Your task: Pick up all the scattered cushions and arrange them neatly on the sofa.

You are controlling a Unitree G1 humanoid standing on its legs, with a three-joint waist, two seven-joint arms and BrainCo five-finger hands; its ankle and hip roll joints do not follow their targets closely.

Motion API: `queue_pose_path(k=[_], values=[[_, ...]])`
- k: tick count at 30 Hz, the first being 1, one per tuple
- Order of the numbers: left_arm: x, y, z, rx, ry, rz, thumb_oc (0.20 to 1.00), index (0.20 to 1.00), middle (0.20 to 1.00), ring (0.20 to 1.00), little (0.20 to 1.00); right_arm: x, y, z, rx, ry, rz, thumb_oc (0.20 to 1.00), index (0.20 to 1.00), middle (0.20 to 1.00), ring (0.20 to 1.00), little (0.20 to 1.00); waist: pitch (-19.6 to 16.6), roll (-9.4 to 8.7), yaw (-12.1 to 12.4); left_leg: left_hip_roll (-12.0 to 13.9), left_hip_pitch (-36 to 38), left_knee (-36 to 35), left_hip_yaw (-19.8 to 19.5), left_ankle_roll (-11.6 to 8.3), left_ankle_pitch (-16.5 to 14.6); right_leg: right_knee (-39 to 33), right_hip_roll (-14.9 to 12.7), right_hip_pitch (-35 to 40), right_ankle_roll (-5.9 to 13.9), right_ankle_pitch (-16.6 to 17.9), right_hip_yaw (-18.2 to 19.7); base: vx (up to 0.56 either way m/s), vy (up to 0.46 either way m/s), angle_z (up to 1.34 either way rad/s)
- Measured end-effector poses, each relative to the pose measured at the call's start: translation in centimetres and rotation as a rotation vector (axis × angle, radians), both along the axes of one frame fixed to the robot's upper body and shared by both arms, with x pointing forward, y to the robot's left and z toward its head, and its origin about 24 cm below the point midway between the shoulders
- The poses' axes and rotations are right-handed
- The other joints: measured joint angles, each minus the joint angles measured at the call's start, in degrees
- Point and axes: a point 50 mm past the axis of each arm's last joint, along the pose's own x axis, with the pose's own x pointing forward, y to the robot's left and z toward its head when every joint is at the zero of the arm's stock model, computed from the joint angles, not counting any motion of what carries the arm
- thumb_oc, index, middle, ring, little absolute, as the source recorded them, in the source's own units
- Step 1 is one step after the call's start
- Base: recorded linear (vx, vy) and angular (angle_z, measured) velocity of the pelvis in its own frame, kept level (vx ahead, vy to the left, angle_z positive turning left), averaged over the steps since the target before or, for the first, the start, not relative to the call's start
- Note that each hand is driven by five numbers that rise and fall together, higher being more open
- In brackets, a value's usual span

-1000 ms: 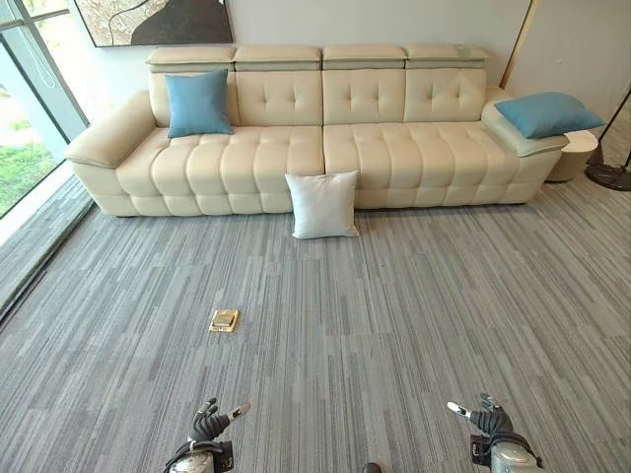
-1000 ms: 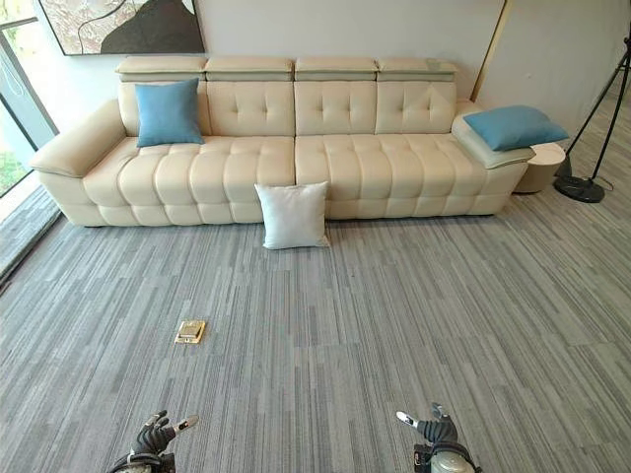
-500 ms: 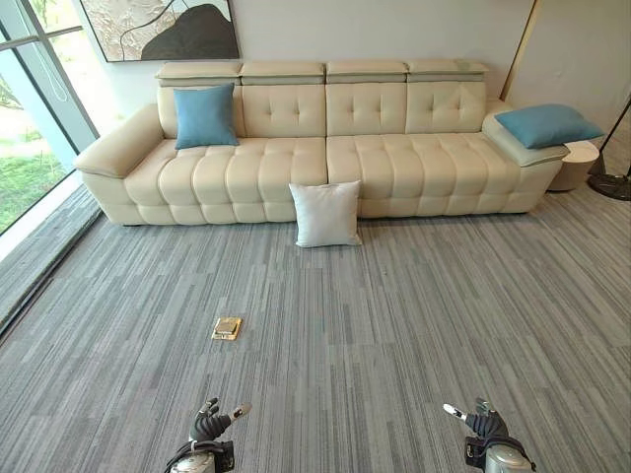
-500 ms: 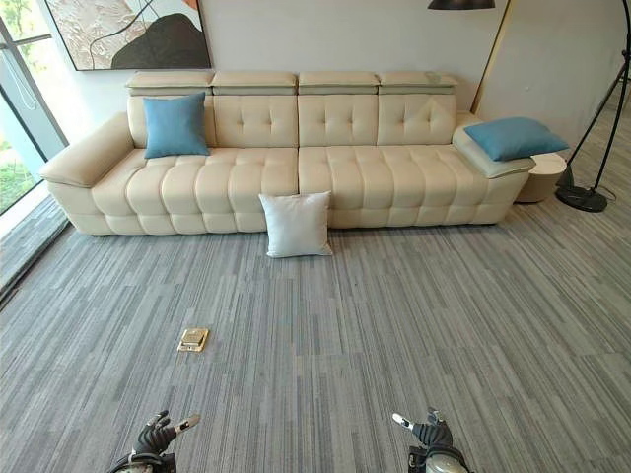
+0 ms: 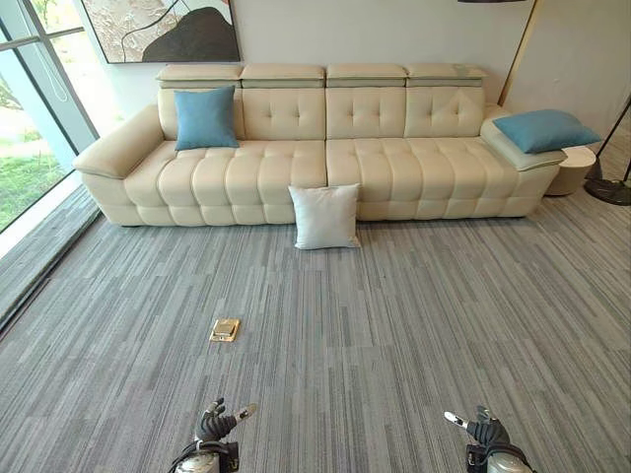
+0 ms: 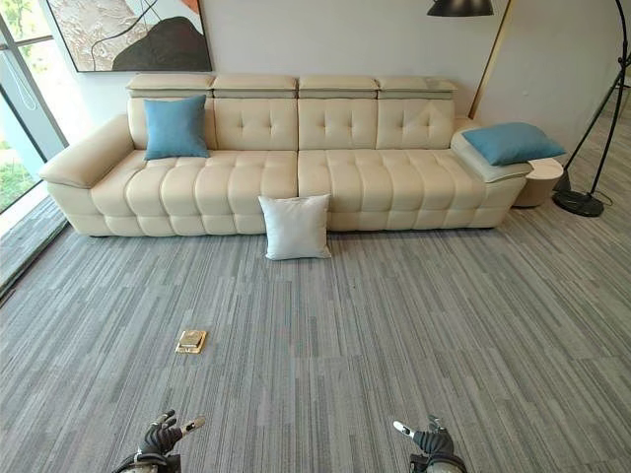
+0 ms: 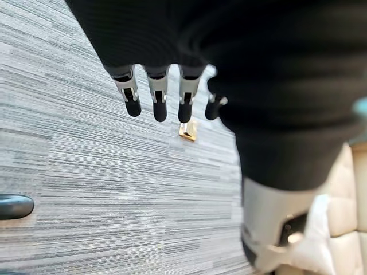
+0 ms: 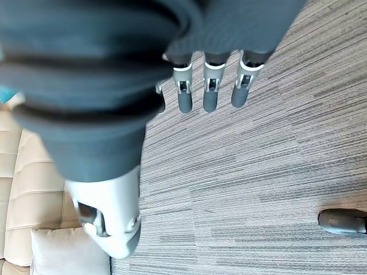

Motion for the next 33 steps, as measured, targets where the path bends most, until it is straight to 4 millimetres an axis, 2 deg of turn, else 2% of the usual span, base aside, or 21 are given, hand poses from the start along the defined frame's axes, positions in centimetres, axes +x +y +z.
queue_pose_path(k=[9,17,21,23,24,26,28,29,30,31,32,33], values=[[-1.2,0.1,-0.3,0.0,0.028,0.009,1.0,1.0,1.0,1.0,1.0,-0.3,0.0,-0.1,-0.011,0.015,0.015,1.0,1.0,1.0,1.0,1.0,0.46,-0.11,0.04,-0.03,-1.0,0.0,-0.12,-0.03,0.0,0.0,-0.01,-0.99,-0.18,-0.17,-0.14,0.01,0.022,0.01],[-2.2,1.0,-0.4,0.015,0.049,0.038,1.0,1.0,1.0,1.0,1.0,0.0,0.0,-0.1,-0.015,0.023,0.035,1.0,1.0,1.0,1.0,1.0,2.43,-0.38,0.24,-0.15,-2.42,0.0,0.05,0.13,-0.07,0.0,-0.13,-2.53,-0.13,-0.14,-0.08,0.06,0.103,-0.01],[-1.9,1.7,-0.2,0.03,0.046,0.052,1.0,1.0,1.0,1.0,1.0,0.3,0.0,0.0,-0.014,0.016,0.04,1.0,1.0,1.0,1.0,1.0,3.36,-0.82,0.62,-0.54,-4.08,0.0,-0.44,0.27,-0.17,0.33,-0.51,-3.97,-0.04,-0.17,-0.7,0.05,0.138,0.06],[-1.5,1.9,0.0,0.037,0.037,0.047,1.0,1.0,1.0,1.0,1.0,1.2,0.2,0.4,-0.014,-0.009,0.049,1.0,1.0,1.0,1.0,1.0,3.97,-1.14,0.6,-0.73,-5.33,0.08,-0.37,0.93,0.51,0.36,-0.77,-5.4,0.39,0.35,-0.68,0.06,0.155,0.02],[-0.8,1.9,0.2,0.039,0.021,0.043,1.0,1.0,1.0,1.0,1.0,1.6,0.2,0.5,-0.016,-0.019,0.051,1.0,1.0,1.0,1.0,1.0,4.97,-1.29,0.59,-1.25,-5.78,0.23,-0.32,1.47,0.55,1.82,-1.08,-6.49,0.48,1.13,-1.0,0.07,0.215,-0.03],[-0.2,1.8,0.4,0.038,0.004,0.039,1.0,1.0,1.0,1.0,1.0,2.9,0.1,1.1,-0.021,-0.052,0.064,1.0,1.0,1.0,1.0,1.0,6.63,-0.36,0.72,-0.43,-5.66,0.42,-0.29,2.04,1.0,9.0,-1.35,-9.82,2.42,-0.81,-1.28,0.05,0.15,-0.02],[1.0,1.7,0.8,0.037,-0.027,0.028,1.0,1.0,1.0,1.0,1.0,3.7,-0.1,1.6,-0.036,-0.073,0.087,1.0,1.0,1.0,1.0,1.0,8.57,0.8,1.02,0.16,-5.43,0.41,-0.29,3.22,0.27,20.91,-1.76,-15.42,3.17,-1.74,-1.36,0.09,0.037,-0.04],[1.4,1.6,1.0,0.038,-0.04,0.023,1.0,1.0,1.0,1.0,1.0,4.0,-0.2,1.8,-0.04,-0.088,0.092,1.0,1.0,1.0,1.0,1.0,9.16,0.92,0.56,-0.18,-4.98,0.42,-0.62,3.42,0.06,27.79,-2.88,-19.01,4.08,-2.58,-1.35,0.13,-0.022,0.08],[1.7,1.7,1.1,0.043,-0.048,0.018,1.0,1.0,1.0,1.0,1.0,3.9,0.0,1.9,-0.037,-0.095,0.094,1.0,1.0,1.0,1.0,1.0,9.69,0.42,0.07,-0.85,-4.87,0.47,-1.57,3.71,-0.07,32.78,-2.87,-22.05,4.7,-6.45,1.1,0.11,-0.039,0.31],[2.9,1.7,1.7,0.05,-0.082,0.005,1.0,1.0,1.0,1.0,1.0,2.9,0.2,1.3,-0.026,-0.068,0.086,1.0,1.0,1.0,1.0,1.0,10.45,-0.2,0.15,-1.59,-4.94,0.6,-1.75,4.41,-0.68,29.46,-3.37,-25.41,4.77,-9.04,2.62,0.28,-0.14,0.29],[3.0,1.8,1.7,0.052,-0.083,0.007,1.0,1.0,1.0,1.0,1.0,3.0,0.3,1.3,-0.022,-0.071,0.086,1.0,1.0,1.0,1.0,1.0,11.02,-0.71,0.23,-1.96,-5.05,0.61,-1.54,4.57,-0.8,24.58,-3.93,-27.21,4.85,-8.74,2.62,0.42,-0.228,0.18],[2.9,1.7,1.7,0.05,-0.08,0.009,1.0,1.0,1.0,1.0,1.0,2.9,0.4,1.2,-0.02,-0.064,0.081,1.0,1.0,1.0,1.0,1.0,11.2,-0.93,-0.07,-2.09,-4.87,0.59,-0.87,4.24,-1.58,14.69,-4.59,-27.48,5.43,-8.21,-0.1,0.52,-0.272,-0.2]])
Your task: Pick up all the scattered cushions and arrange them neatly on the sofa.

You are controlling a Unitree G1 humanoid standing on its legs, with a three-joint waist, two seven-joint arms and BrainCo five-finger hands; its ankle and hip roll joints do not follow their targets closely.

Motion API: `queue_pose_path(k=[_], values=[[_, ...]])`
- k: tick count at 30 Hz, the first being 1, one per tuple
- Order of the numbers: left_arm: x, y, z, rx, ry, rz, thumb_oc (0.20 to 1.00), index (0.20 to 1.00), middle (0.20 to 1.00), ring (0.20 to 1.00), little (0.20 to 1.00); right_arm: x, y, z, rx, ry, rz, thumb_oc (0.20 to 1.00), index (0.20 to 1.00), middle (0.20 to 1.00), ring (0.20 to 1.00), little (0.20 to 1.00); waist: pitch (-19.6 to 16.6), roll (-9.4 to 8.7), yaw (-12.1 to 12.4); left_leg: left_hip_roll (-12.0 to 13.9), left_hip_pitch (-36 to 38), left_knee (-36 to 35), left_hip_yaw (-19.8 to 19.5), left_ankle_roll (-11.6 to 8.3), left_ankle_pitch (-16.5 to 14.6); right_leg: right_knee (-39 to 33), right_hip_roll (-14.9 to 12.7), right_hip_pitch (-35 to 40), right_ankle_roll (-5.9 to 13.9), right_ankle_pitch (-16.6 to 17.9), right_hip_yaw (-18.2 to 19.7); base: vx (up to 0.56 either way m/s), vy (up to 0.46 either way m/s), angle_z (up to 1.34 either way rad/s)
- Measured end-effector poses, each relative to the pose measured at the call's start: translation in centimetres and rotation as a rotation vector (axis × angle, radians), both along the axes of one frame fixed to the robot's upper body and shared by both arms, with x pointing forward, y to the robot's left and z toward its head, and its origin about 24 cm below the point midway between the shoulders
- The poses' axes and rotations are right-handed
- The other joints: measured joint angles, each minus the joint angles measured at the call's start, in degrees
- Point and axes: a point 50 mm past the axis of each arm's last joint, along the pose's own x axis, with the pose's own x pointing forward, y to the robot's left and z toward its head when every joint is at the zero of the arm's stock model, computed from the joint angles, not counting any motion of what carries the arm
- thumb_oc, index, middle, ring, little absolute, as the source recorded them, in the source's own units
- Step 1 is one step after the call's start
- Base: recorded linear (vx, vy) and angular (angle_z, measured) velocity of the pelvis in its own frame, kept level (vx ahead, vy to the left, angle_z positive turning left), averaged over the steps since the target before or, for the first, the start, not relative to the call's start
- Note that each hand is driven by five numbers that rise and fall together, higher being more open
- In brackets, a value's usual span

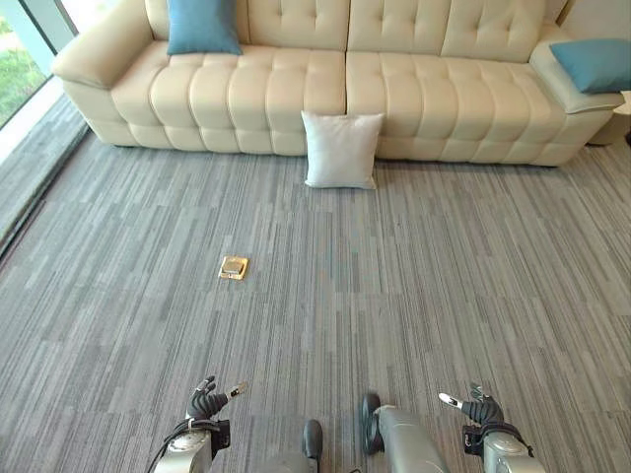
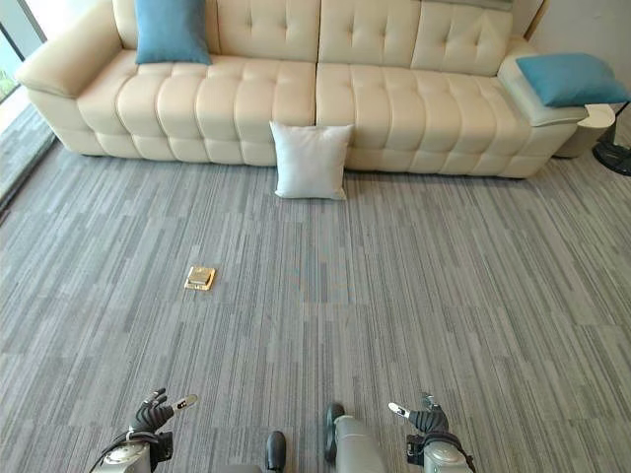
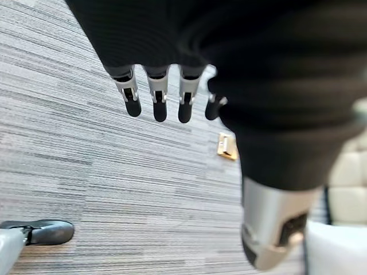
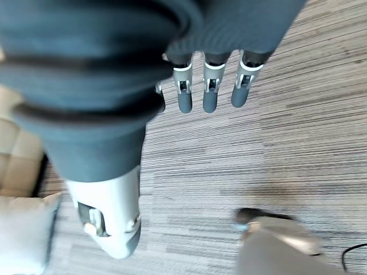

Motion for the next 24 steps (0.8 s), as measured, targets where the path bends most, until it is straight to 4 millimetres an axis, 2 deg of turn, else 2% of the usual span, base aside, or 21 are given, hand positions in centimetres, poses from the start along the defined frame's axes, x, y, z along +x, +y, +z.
queue_pose_path(k=[2,3,4,5,6,7,8,10,11,13,15,17,19,20,21,22,23,24], values=[[-0.6,0.4,-0.2,-0.002,0.014,0.033,1.0,1.0,1.0,1.0,1.0,-0.2,0.3,-0.3,0.012,0.013,-0.012,1.0,1.0,1.0,1.0,1.0,0.32,-0.74,0.35,0.01,2.26,0.32,1.13,-0.89,-2.48,-14.84,0.27,3.03,2.64,1.71,-5.37,0.47,-0.22,-0.26],[-1.2,0.0,-0.5,-0.019,0.021,0.041,1.0,1.0,1.0,1.0,1.0,-1.4,-0.1,-0.7,0.006,0.046,-0.021,1.0,1.0,1.0,1.0,1.0,-0.42,0.24,-0.22,0.33,5.12,0.15,0.66,-0.51,-4.3,-14.19,0.35,5.42,1.2,4.18,-5.46,0.57,-0.278,0.04],[-1.2,-0.4,-0.6,-0.03,0.017,0.043,1.0,1.0,1.0,1.0,1.0,-1.8,-0.3,-0.9,0.002,0.064,-0.023,1.0,1.0,1.0,1.0,1.0,-0.95,0.74,0.0,0.83,6.22,0.48,0.14,-1.7,-6.33,-8.11,1.02,5.99,-1.1,3.83,-4.53,0.72,-0.366,0.47],[-1.9,-1.1,-1.1,-0.046,0.043,0.02,1.0,1.0,1.0,1.0,1.0,-3.1,-0.7,-1.3,-0.006,0.107,-0.032,1.0,1.0,1.0,1.0,1.0,-3.27,2.53,-0.74,3.16,8.23,1.78,-1.36,-3.29,-7.41,-5.68,3.56,10.82,-3.12,4.43,-4.38,0.55,-0.345,0.38],[-2.0,-1.2,-1.1,-0.047,0.045,0.02,1.0,1.0,1.0,1.0,1.0,-3.1,-0.8,-1.3,-0.007,0.108,-0.032,1.0,1.0,1.0,1.0,1.0,-3.42,2.63,-0.77,3.34,8.39,1.87,-1.32,-3.45,-7.54,-6.28,3.79,11.23,-3.66,5.37,-4.39,0.42,-0.27,0.57],[-2.2,-1.3,-1.3,-0.054,0.055,0.028,1.0,1.0,1.0,1.0,1.0,-3.1,-1.1,-1.3,-0.014,0.112,-0.037,1.0,1.0,1.0,1.0,1.0,-3.57,2.75,-1.07,4.01,8.48,6.92,-1.49,-5.04,-8.43,-8.08,4.46,14.78,-8.74,7.4,-5.07,0.47,-0.333,0.34],[-2.3,-1.3,-1.4,-0.055,0.059,0.027,1.0,1.0,1.0,1.0,1.0,-3.1,-1.2,-1.3,-0.015,0.117,-0.042,1.0,1.0,1.0,1.0,1.0,-4.07,2.0,-1.26,3.73,6.08,14.12,-1.07,-6.18,-8.79,-9.3,4.25,16.99,-8.89,8.37,-5.16,0.3,-0.245,0.33],[-2.7,-1.8,-1.7,-0.07,0.07,0.031,1.0,1.0,1.0,1.0,1.0,-2.8,-1.8,-1.0,-0.027,0.102,-0.043,1.0,1.0,1.0,1.0,1.0,-5.72,2.37,-0.62,4.02,0.57,28.59,-0.45,-8.88,-7.52,-11.53,5.05,20.98,-10.64,6.0,-4.71,0.33,-0.289,0.04],[-2.7,-2.0,-1.7,-0.076,0.068,0.033,1.0,1.0,1.0,1.0,1.0,-2.2,-2.0,-0.7,-0.035,0.091,-0.036,1.0,1.0,1.0,1.0,1.0,-5.79,2.3,-0.13,4.36,-3.29,37.02,-1.15,-10.76,-8.1,-12.13,5.6,22.52,-11.09,5.69,-4.37,0.21,-0.185,-0.2],[-1.8,-2.0,-1.5,-0.08,0.047,0.033,1.0,1.0,1.0,1.0,1.0,-0.8,-1.9,-0.2,-0.029,0.042,-0.033,1.0,1.0,1.0,1.0,1.0,-5.19,1.3,-0.11,3.88,-9.6,45.34,-0.97,-10.73,-8.23,-12.6,5.62,25.37,-12.6,4.54,-3.43,0.22,-0.162,-0.19],[-1.1,-2.0,-1.2,-0.082,0.026,0.03,1.0,1.0,1.0,1.0,1.0,-0.4,-1.6,-0.1,-0.022,0.03,-0.025,1.0,1.0,1.0,1.0,1.0,-4.45,0.03,-0.2,3.57,-13.02,44.63,-0.4,-10.38,-8.16,-12.68,5.32,28.19,-12.71,4.47,-3.16,0.2,-0.121,0.06],[-0.3,-2.0,-0.7,-0.078,-0.004,0.021,1.0,1.0,1.0,1.0,1.0,-0.5,-1.5,-0.2,-0.021,0.037,-0.025,1.0,1.0,1.0,1.0,1.0,-3.92,-1.46,-0.09,3.63,-17.36,39.91,0.74,-8.32,-8.41,-13.37,5.08,30.82,-12.8,4.24,-2.95,0.24,-0.051,-0.01],[-0.1,-1.8,-0.5,-0.071,-0.01,0.018,1.0,1.0,1.0,1.0,1.0,-0.5,-1.6,-0.2,-0.025,0.04,-0.024,1.0,1.0,1.0,1.0,1.0,-3.88,-2.24,-0.08,3.05,-20.85,29.74,2.06,-6.68,-7.23,-14.25,5.01,32.45,-9.67,1.9,-3.06,0.26,-0.004,-0.35],[-0.3,-1.6,-0.6,-0.069,0.0,0.02,1.0,1.0,1.0,1.0,1.0,-0.4,-1.6,-0.2,-0.027,0.041,-0.022,1.0,1.0,1.0,1.0,1.0,-3.75,-2.18,-0.16,2.55,-20.77,22.86,2.24,-5.57,-5.43,-14.22,5.18,33.16,-7.89,0.06,-3.16,0.2,0.021,-0.37],[-0.8,-1.6,-0.8,-0.07,0.014,0.023,1.0,1.0,1.0,1.0,1.0,-0.6,-1.7,-0.3,-0.028,0.047,-0.023,1.0,1.0,1.0,1.0,1.0,-3.81,-2.04,-0.49,1.77,-20.13,16.57,1.94,-3.15,-1.79,-14.22,5.08,34.35,-6.75,-1.57,-3.5,0.31,0.047,-0.27],[-1.1,-1.7,-1.0,-0.072,0.025,0.022,1.0,1.0,1.0,1.0,1.0,-0.8,-1.7,-0.3,-0.03,0.052,-0.025,1.0,1.0,1.0,1.0,1.0,-3.92,-1.7,-0.7,1.58,-19.7,14.19,1.91,-1.37,0.52,-14.23,5.34,35.17,-6.4,-2.12,-3.39,0.42,0.114,-0.37],[-2.3,-1.7,-1.5,-0.072,0.06,0.027,1.0,1.0,1.0,1.0,1.0,-2.2,-1.8,-0.8,-0.03,0.089,-0.031,1.0,1.0,1.0,1.0,1.0,-4.94,-1.38,-1.12,-0.68,-18.44,6.48,1.39,-1.47,2.83,-14.23,5.62,36.96,-4.93,-4.39,-3.13,0.33,0.101,-0.33],[-2.6,-1.8,-1.6,-0.074,0.067,0.025,1.0,1.0,1.0,1.0,1.0,-2.8,-2.1,-0.9,-0.037,0.104,-0.034,1.0,1.0,1.0,1.0,1.0,-5.13,-0.15,-1.31,-0.57,-18.19,6.17,1.55,-1.35,2.22,-14.16,6.38,38.18,-4.65,-5.7,-3.17,0.34,0.126,-0.37]])
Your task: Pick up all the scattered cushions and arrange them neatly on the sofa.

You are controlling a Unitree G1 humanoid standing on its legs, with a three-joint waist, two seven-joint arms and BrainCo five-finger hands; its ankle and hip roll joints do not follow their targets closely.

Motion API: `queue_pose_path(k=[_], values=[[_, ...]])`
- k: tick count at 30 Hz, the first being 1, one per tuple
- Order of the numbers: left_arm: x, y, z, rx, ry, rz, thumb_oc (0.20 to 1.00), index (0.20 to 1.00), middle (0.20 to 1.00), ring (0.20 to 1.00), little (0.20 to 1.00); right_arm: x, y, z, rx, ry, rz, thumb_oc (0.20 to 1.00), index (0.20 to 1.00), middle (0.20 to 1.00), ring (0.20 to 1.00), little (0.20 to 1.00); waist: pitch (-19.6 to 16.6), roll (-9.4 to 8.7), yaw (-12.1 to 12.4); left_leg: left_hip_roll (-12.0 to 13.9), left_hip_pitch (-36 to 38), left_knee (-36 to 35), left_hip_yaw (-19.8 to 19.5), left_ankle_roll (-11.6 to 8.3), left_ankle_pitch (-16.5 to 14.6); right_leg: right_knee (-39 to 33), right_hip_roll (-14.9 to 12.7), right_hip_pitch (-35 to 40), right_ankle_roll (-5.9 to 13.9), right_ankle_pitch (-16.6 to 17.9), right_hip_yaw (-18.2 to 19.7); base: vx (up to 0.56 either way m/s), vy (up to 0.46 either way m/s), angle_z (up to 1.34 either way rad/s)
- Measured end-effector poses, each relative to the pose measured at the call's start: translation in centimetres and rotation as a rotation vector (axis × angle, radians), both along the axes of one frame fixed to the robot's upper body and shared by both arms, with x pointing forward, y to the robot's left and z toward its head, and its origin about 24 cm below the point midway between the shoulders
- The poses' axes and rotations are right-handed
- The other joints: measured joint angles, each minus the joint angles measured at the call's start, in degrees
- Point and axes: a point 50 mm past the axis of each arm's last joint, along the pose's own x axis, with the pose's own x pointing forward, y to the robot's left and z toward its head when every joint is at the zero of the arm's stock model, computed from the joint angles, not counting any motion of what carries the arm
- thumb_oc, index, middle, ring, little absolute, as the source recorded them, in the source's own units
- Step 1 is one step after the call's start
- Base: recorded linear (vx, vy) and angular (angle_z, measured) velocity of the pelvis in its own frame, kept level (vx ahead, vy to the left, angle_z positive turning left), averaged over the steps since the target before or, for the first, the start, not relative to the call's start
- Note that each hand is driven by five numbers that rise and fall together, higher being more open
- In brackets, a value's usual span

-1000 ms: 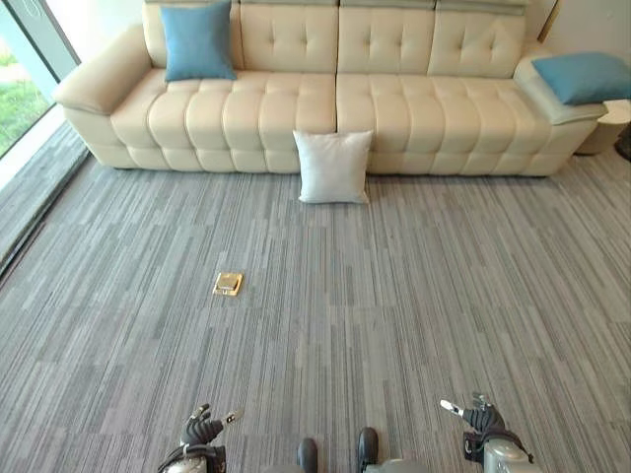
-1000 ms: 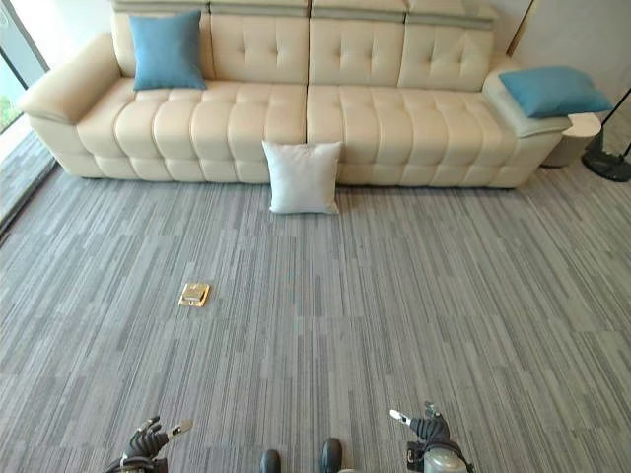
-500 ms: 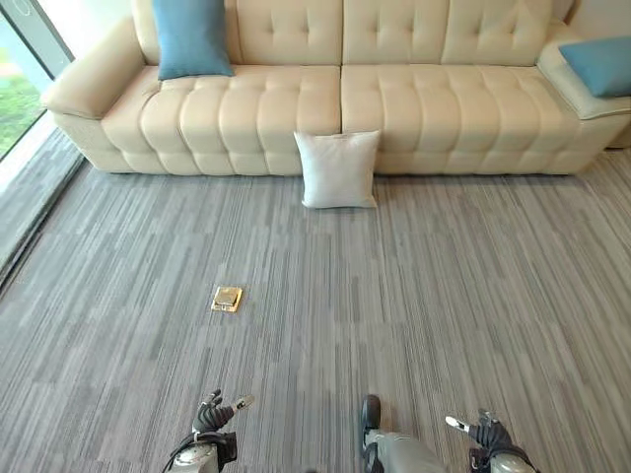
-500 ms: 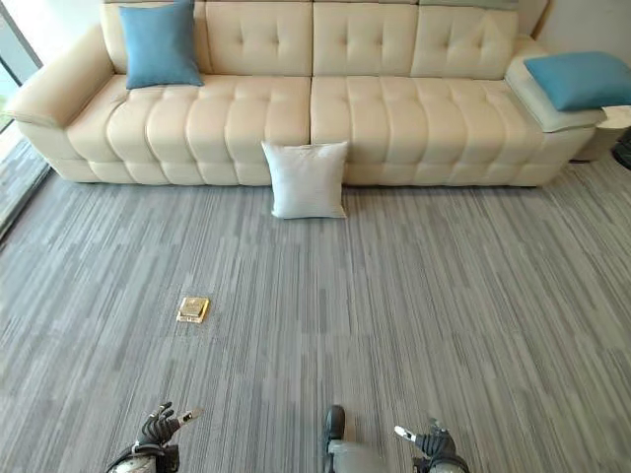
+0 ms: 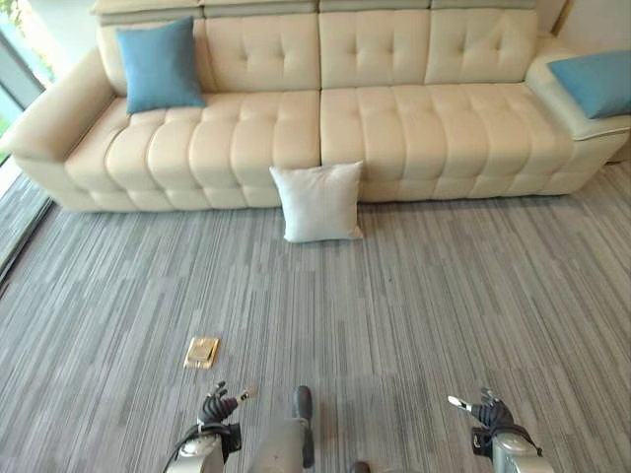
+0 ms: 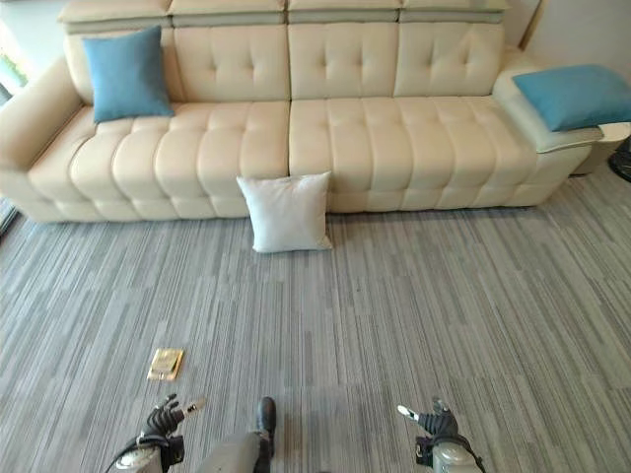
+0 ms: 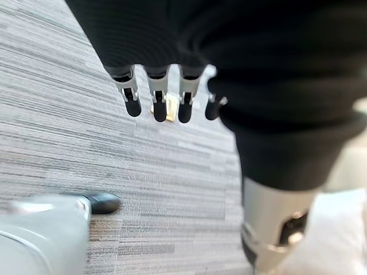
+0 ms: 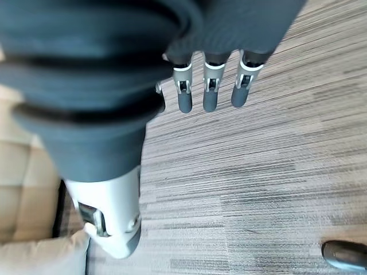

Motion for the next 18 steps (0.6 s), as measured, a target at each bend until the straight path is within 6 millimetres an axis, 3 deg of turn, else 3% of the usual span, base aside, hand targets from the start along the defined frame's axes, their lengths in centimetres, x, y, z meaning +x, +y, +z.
queue_pose_path(k=[1,3,7,8,10,11,13,15,16,18], values=[[-0.3,0.7,0.0,0.023,0.012,-0.006,1.0,1.0,1.0,1.0,1.0,-0.6,0.3,-0.3,0.011,0.018,-0.007,1.0,1.0,1.0,1.0,1.0,-0.06,-0.89,0.19,-1.08,0.03,1.31,0.8,0.03,2.68,-0.05,-0.71,1.87,-0.98,-2.35,0.49,0.27,0.117,-0.02],[-0.2,1.1,0.1,0.031,0.017,0.003,1.0,1.0,1.0,1.0,1.0,-1.5,0.6,-0.8,0.022,0.055,-0.007,1.0,1.0,1.0,1.0,1.0,-0.68,-2.86,-1.17,-3.36,1.22,1.04,0.84,0.15,3.45,1.93,-3.19,1.74,-0.17,-3.34,0.09,0.52,0.244,0.25],[0.2,1.4,-0.1,0.038,0.038,0.012,1.0,1.0,1.0,1.0,1.0,-0.7,1.2,-1.0,0.025,0.066,0.016,1.0,1.0,1.0,1.0,1.0,-0.77,-2.85,-0.59,-5.05,5.3,-1.13,-0.53,2.26,5.09,7.77,-4.92,0.3,2.03,-5.43,2.38,0.4,0.213,-0.02],[0.4,1.4,-0.1,0.04,0.037,0.012,1.0,1.0,1.0,1.0,1.0,-0.6,1.3,-1.0,0.029,0.065,0.022,1.0,1.0,1.0,1.0,1.0,-1.01,-2.54,-0.44,-5.28,5.96,-1.53,-0.94,2.41,4.94,8.51,-4.68,-0.5,1.63,-5.76,3.34,0.4,0.278,0.06],[1.2,1.4,0.2,0.048,0.017,-0.001,1.0,1.0,1.0,1.0,1.0,-0.3,1.5,-1.0,0.037,0.06,0.029,1.0,1.0,1.0,1.0,1.0,-0.79,-1.7,0.08,-5.12,8.95,-3.31,-0.89,3.85,3.37,21.82,-4.78,-6.23,2.72,-6.15,4.32,0.24,0.226,-0.02],[1.2,1.4,0.2,0.048,0.019,-0.002,1.0,1.0,1.0,1.0,1.0,-0.1,1.6,-1.0,0.041,0.055,0.034,1.0,1.0,1.0,1.0,1.0,-0.47,-0.94,0.43,-4.55,10.7,-4.03,-0.88,3.98,3.51,33.51,-5.71,-11.28,3.51,-7.47,4.67,0.12,0.127,-0.06],[0.8,1.7,0.2,0.056,0.025,-0.001,1.0,1.0,1.0,1.0,1.0,0.0,2.0,-1.0,0.044,0.057,0.055,1.0,1.0,1.0,1.0,1.0,-0.06,-1.14,0.91,-4.64,13.5,-5.22,0.42,4.31,3.73,44.57,-8.09,-17.17,3.76,-7.61,4.61,0.14,0.117,-0.12],[0.9,1.5,0.2,0.053,0.024,-0.006,1.0,1.0,1.0,1.0,1.0,0.0,2.3,-1.1,0.047,0.064,0.068,1.0,1.0,1.0,1.0,1.0,0.43,-1.11,1.1,-4.51,15.26,-5.19,0.41,5.43,1.12,47.73,-9.55,-22.92,3.68,-7.66,4.65,0.23,0.075,-0.21],[1.1,1.3,0.2,0.049,0.021,-0.01,1.0,1.0,1.0,1.0,1.0,0.0,2.3,-1.1,0.048,0.062,0.069,1.0,1.0,1.0,1.0,1.0,1.05,-0.96,1.06,-4.18,16.36,-5.34,0.44,5.55,0.44,46.98,-9.91,-25.59,2.7,-8.24,4.32,0.32,0.03,-0.2],[1.3,1.1,0.3,0.041,0.015,-0.01,1.0,1.0,1.0,1.0,1.0,0.1,2.3,-1.1,0.046,0.065,0.07,1.0,1.0,1.0,1.0,1.0,2.15,0.41,1.11,-2.72,17.74,-5.72,0.88,4.81,-0.19,37.84,-9.36,-29.18,2.3,-7.37,2.28,0.33,-0.107,-0.14]])
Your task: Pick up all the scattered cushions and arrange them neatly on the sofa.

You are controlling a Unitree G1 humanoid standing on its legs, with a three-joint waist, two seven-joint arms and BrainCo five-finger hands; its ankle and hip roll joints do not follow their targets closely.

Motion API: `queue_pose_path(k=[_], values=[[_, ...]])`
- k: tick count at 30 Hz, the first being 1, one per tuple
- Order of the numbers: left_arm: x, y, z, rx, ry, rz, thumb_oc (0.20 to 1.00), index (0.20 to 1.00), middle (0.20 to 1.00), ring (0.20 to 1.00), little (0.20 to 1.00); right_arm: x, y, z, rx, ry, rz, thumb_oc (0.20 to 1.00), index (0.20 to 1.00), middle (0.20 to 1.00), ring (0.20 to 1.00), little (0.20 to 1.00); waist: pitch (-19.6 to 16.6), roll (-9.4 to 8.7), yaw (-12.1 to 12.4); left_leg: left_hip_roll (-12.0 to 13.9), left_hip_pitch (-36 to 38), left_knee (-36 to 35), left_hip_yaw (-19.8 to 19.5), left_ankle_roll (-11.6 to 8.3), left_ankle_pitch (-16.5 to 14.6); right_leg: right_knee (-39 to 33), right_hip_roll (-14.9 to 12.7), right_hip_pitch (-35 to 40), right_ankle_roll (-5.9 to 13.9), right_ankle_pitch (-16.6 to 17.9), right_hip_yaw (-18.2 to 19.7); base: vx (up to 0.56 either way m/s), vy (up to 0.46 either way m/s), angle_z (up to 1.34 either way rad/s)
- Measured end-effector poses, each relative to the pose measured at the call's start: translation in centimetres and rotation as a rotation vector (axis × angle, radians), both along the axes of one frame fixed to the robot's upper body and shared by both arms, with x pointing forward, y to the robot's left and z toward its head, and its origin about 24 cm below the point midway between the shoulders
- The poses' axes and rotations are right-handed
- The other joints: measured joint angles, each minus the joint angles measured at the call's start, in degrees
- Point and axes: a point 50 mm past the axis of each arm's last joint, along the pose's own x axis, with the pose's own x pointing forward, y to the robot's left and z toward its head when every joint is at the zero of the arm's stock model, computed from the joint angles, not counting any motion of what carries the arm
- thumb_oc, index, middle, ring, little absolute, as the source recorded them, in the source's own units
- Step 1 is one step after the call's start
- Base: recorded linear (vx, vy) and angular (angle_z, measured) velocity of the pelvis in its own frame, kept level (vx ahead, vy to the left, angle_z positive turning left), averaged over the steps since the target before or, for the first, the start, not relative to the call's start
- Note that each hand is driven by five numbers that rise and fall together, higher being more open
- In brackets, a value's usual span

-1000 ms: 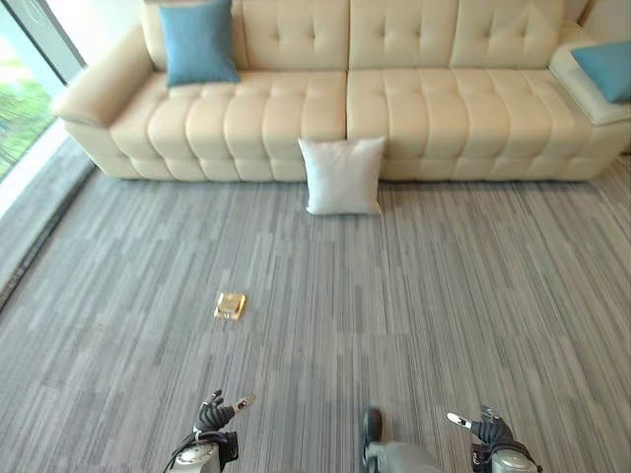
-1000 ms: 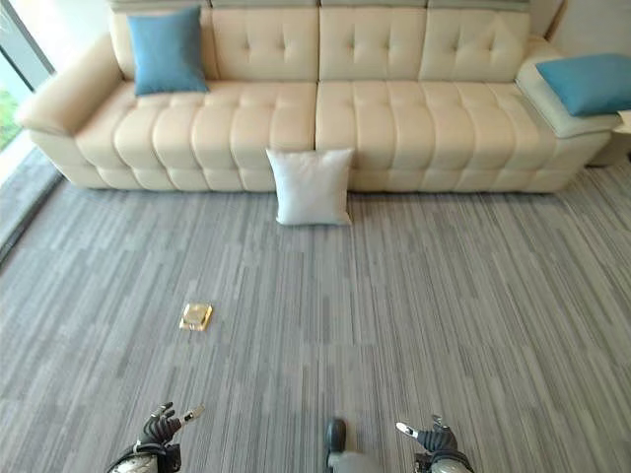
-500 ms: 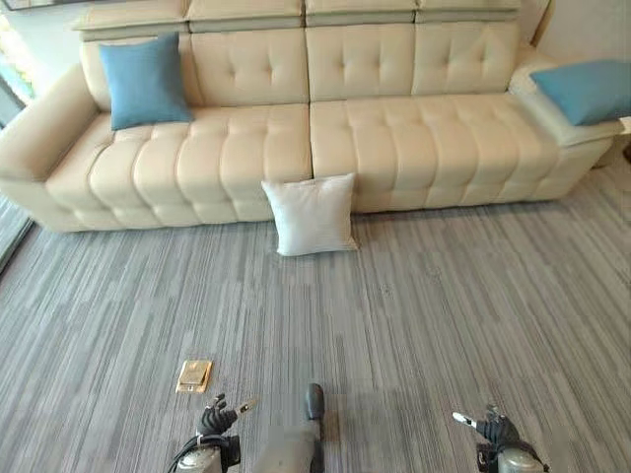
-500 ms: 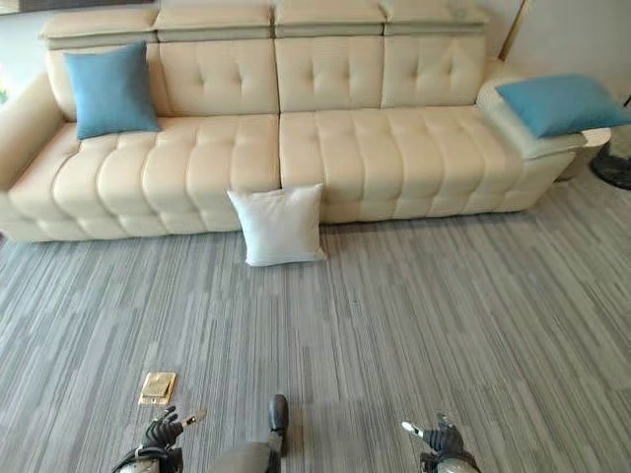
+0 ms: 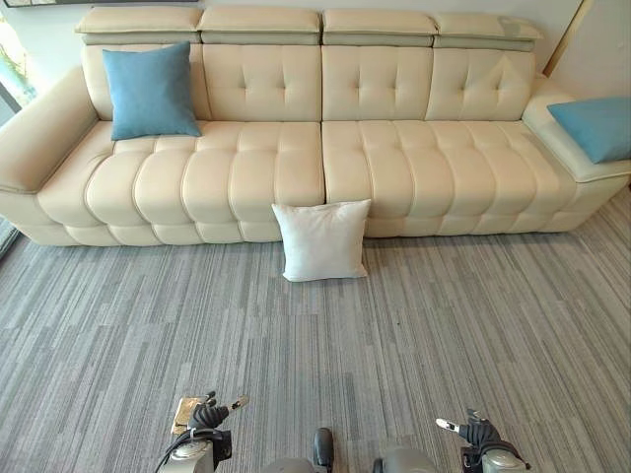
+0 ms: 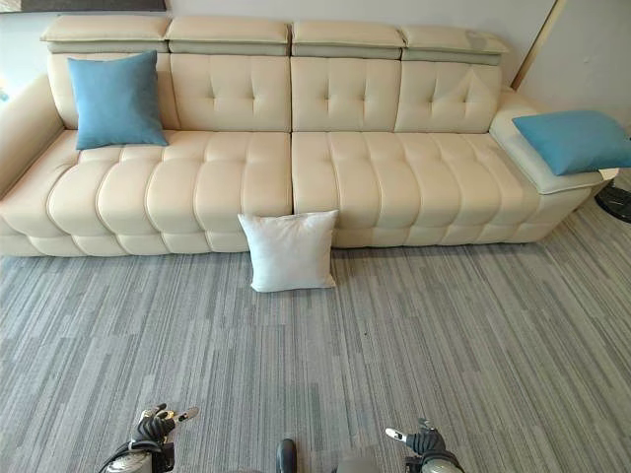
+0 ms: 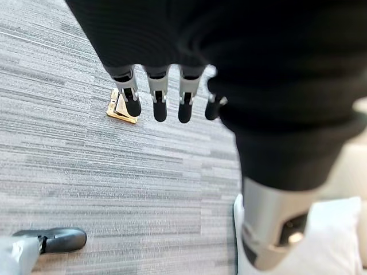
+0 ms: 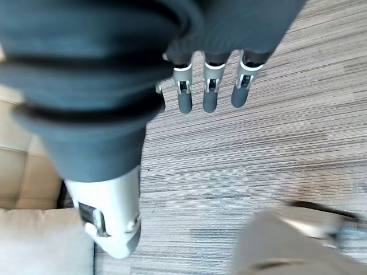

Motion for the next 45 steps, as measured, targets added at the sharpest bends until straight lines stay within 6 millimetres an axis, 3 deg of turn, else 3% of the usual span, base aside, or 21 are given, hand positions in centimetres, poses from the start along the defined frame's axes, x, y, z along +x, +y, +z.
queue_pose_path(k=[5,8,10,12,13,17,20,21,22,24,26,31,35,36,37,39,40,41,42,43,45], values=[[0.4,0.5,0.2,0.005,-0.012,0.034,1.0,1.0,1.0,1.0,1.0,-0.9,0.2,-0.4,0.005,0.027,-0.013,1.0,1.0,1.0,1.0,1.0,0.07,-0.93,-0.08,1.2,3.55,-0.95,1.13,-2.46,-3.19,-36.21,3.4,-0.11,4.1,14.54,-1.1,0.33,-0.165,-0.13],[-0.6,-1.6,-0.4,-0.063,-0.009,0.05,1.0,1.0,1.0,1.0,1.0,-3.0,0.1,-1.2,0.006,0.114,-0.027,1.0,1.0,1.0,1.0,1.0,-2.12,0.57,-0.88,4.89,7.53,2.84,-1.52,-6.91,-8.88,-24.73,6.39,5.17,-1.77,14.4,-0.75,0.55,-0.308,0.4],[-1.7,-1.6,-0.9,-0.071,0.015,0.062,1.0,1.0,1.0,1.0,1.0,-2.3,0.4,-1.1,0.012,0.088,-0.022,1.0,1.0,1.0,1.0,1.0,-4.07,-2.47,-0.74,4.96,3.95,18.09,-1.46,-8.7,-9.52,-33.98,6.79,15.08,-5.68,16.67,-1.13,0.44,-0.318,0.4],[-0.7,-2.3,-0.7,-0.112,-0.018,0.082,1.0,1.0,1.0,1.0,1.0,-1.5,-1.0,-0.5,-0.031,0.056,-0.02,1.0,1.0,1.0,1.0,1.0,-4.15,-1.35,0.34,7.54,-14.32,52.83,-1.9,-13.32,-8.26,-36.73,9.14,18.8,-8.38,16.67,-2.98,0.28,-0.211,0.25],[-0.6,-2.2,-0.7,-0.108,-0.018,0.085,1.0,1.0,1.0,1.0,1.0,-1.2,-1.0,-0.4,-0.032,0.05,-0.016,1.0,1.0,1.0,1.0,1.0,-4.02,-1.21,0.26,7.42,-16.92,54.43,-1.45,-13.3,-8.47,-36.82,9.16,19.79,-8.01,16.3,-3.52,0.24,-0.132,0.05],[0.4,-1.3,0.1,-0.081,-0.055,0.072,1.0,1.0,1.0,1.0,1.0,0.5,-0.5,0.0,-0.022,0.013,-0.01,1.0,1.0,1.0,1.0,1.0,-1.07,-4.18,0.12,6.97,-21.31,32.24,3.54,-11.33,-8.54,-37.93,8.57,26.54,-5.03,12.65,-3.88,0.39,-0.057,0.19],[-1.0,-1.2,-0.5,-0.081,-0.005,0.08,1.0,1.0,1.0,1.0,1.0,1.0,-0.3,0.2,-0.021,0.0,-0.001,1.0,1.0,1.0,1.0,1.0,-0.38,-5.12,-0.04,2.01,-18.95,3.81,2.2,-5.49,-0.95,-37.92,7.85,31.32,-0.6,9.22,-3.98,0.35,0.088,0.01],[-1.2,-1.2,-0.6,-0.081,0.006,0.084,1.0,1.0,1.0,1.0,1.0,0.5,-0.4,0.0,-0.023,0.014,0.0,1.0,1.0,1.0,1.0,1.0,-0.17,-4.45,-0.24,0.83,-18.35,2.08,1.75,-4.11,-0.15,-37.58,8.49,32.97,0.75,8.33,-3.82,0.48,0.228,0.04],[-3.0,-1.3,-1.2,-0.083,0.055,0.083,1.0,1.0,1.0,1.0,1.0,-1.5,-0.8,-0.5,-0.029,0.058,-0.02,1.0,1.0,1.0,1.0,1.0,-1.99,-1.3,-0.1,1.69,-16.72,4.47,1.06,1.77,-0.77,-35.51,11.99,35.72,1.31,7.73,-3.48,0.59,0.292,0.08],[-3.3,-0.1,-1.2,-0.049,0.077,0.099,1.0,1.0,1.0,1.0,1.0,-2.8,0.5,-1.2,-0.002,0.105,0.007,1.0,1.0,1.0,1.0,1.0,-3.11,-4.6,-0.43,0.24,-14.22,4.29,3.44,1.38,1.82,-32.09,9.71,36.54,0.66,6.41,-4.01,0.38,0.236,0.33],[-2.7,-0.3,-1.2,-0.054,0.067,0.088,1.0,1.0,1.0,1.0,1.0,-3.2,0.0,-1.3,-0.009,0.111,-0.023,1.0,1.0,1.0,1.0,1.0,-2.65,-3.79,-0.86,0.28,-10.42,2.69,2.32,2.84,5.2,-28.04,8.65,35.12,-0.58,0.82,-3.97,0.49,0.35,0.07],[-0.6,-0.6,-0.8,-0.058,0.028,0.079,1.0,1.0,1.0,1.0,1.0,-1.7,0.4,-0.9,-0.013,0.077,0.01,1.0,1.0,1.0,1.0,1.0,-2.98,-2.1,-1.39,-1.33,-6.21,0.56,1.59,1.11,4.1,-23.26,3.59,23.9,-0.22,0.88,-3.15,0.28,0.297,-0.07],[0.5,-0.7,-0.3,-0.046,0.004,0.041,1.0,1.0,1.0,1.0,1.0,-0.4,1.7,-0.8,0.01,0.046,0.064,1.0,1.0,1.0,1.0,1.0,-2.45,-1.78,-0.83,-1.61,-0.07,0.2,1.19,2.72,0.68,10.4,-2.87,7.97,0.44,0.08,-2.53,0.15,0.179,0.07],[0.9,-1.1,-0.3,-0.051,-0.003,0.03,1.0,1.0,1.0,1.0,1.0,-0.1,1.6,-0.6,0.007,0.038,0.065,1.0,1.0,1.0,1.0,1.0,-1.71,-1.08,-1.38,-1.3,1.51,-0.56,0.29,2.39,0.7,10.72,-2.98,4.05,0.0,-0.32,-2.23,0.19,-0.024,0.03],[1.5,-1.0,-0.1,-0.05,-0.014,0.036,1.0,1.0,1.0,1.0,1.0,0.4,1.8,-0.5,0.01,0.03,0.071,1.0,1.0,1.0,1.0,1.0,0.04,0.85,-1.32,1.48,3.78,-0.57,0.09,-0.53,-1.58,-7.86,2.82,-3.13,-1.91,3.47,-2.64,0.28,-0.174,0.13],[0.6,-0.6,-0.4,-0.042,0.015,0.057,1.0,1.0,1.0,1.0,1.0,-1.2,2.0,-1.3,0.018,0.088,0.054,1.0,1.0,1.0,1.0,1.0,-0.34,-0.55,-1.41,2.35,6.59,-0.41,0.63,-5.72,-5.6,-28.88,7.92,-0.72,-0.52,9.37,-2.51,0.35,-0.281,0.01],[-0.1,-0.8,-0.7,-0.051,0.032,0.064,1.0,1.0,1.0,1.0,1.0,-2.3,2.1,-1.6,0.022,0.12,0.045,1.0,1.0,1.0,1.0,1.0,-1.68,-1.22,-0.73,3.02,8.63,-0.5,0.9,-5.82,-7.17,-35.01,10.14,2.98,-1.46,11.19,-2.44,0.25,-0.233,-0.13],[-0.9,-1.2,-1.1,-0.061,0.048,0.067,1.0,1.0,1.0,1.0,1.0,-2.9,1.9,-1.7,0.02,0.138,0.038,1.0,1.0,1.0,1.0,1.0,-3.03,-0.15,-0.45,4.99,10.53,-0.05,1.24,-7.37,-8.72,-35.52,12.07,5.21,-3.47,12.16,-2.79,0.11,-0.246,0.14],[-1.1,-1.6,-1.0,-0.078,0.035,0.055,1.0,1.0,1.0,1.0,1.0,-3.2,2.2,-1.9,0.028,0.141,0.034,1.0,1.0,1.0,1.0,1.0,-3.26,-4.34,-0.11,3.24,6.56,16.15,1.86,-10.49,-10.72,-37.7,9.18,10.08,-6.62,18.85,-3.21,0.01,-0.171,0.36],[-0.4,-2.5,-0.8,-0.102,0.007,0.04,1.0,1.0,1.0,1.0,1.0,-3.2,1.1,-1.6,-0.003,0.141,0.031,1.0,1.0,1.0,1.0,1.0,-3.31,-4.66,0.29,3.59,-0.69,30.59,1.21,-12.73,-12.44,-38.07,8.65,11.33,-6.69,20.22,-3.93,0.01,-0.128,0.45],[0.1,-2.8,-0.7,-0.11,-0.007,0.038,1.0,1.0,1.0,1.0,1.0,-0.8,-0.3,-0.6,-0.049,0.085,0.047,1.0,1.0,1.0,1.0,1.0,-1.64,-1.77,0.3,5.13,-8.36,33.24,-1.03,-13.63,-13.06,-38.11,9.88,12.12,-5.1,20.0,-4.31,0.07,-0.002,-0.09]])
